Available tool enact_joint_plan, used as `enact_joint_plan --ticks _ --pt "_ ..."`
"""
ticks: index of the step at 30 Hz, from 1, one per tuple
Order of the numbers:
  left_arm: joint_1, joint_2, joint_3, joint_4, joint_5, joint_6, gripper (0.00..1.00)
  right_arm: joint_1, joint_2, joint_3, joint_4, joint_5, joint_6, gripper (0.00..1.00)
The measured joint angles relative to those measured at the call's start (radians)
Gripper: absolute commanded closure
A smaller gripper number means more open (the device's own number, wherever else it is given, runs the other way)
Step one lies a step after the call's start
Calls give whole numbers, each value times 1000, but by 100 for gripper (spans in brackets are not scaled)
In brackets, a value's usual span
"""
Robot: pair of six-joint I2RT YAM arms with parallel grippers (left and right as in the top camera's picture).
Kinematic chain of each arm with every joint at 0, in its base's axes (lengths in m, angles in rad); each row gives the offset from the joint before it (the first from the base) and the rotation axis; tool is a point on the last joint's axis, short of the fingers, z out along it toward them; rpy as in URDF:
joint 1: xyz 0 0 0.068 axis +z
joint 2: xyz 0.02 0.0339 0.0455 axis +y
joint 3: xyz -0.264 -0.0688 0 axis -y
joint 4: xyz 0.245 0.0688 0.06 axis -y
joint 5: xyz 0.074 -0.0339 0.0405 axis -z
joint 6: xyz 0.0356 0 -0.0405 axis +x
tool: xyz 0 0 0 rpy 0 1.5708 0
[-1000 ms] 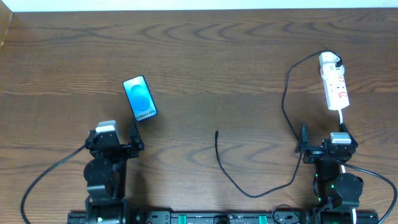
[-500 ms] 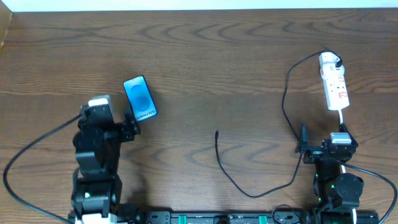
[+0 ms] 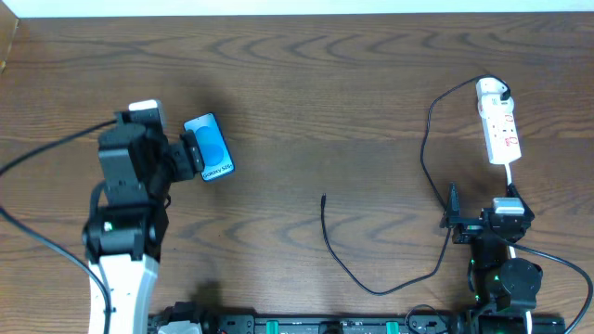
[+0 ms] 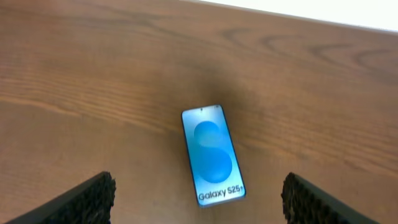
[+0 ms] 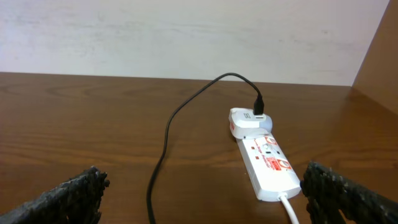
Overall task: Plug charger to phone and switch on socket
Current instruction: 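Raise the left arm and move the left gripper above the blue phone, then lower the left gripper toward the phone's bottom edge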
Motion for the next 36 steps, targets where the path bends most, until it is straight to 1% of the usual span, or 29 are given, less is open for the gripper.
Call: enact_joint_plan --ticks 5,11,20,26,31,36 --pt "0 102 118 -97 0 -6 14 0 0 0 0 0 0 1" --pt "0 201 204 -151 0 -27 14 0 0 0 0 0 0 1" --pt "0 338 352 -256 0 -101 14 0 0 0 0 0 0 1" --pt "0 425 507 -392 6 -127 14 0 0 0 0 0 0 1" --pt "0 447 526 -440 76 -128 14 0 0 0 0 0 0 1" --pt "0 448 526 -449 125 -128 14 0 0 0 0 0 0 1"
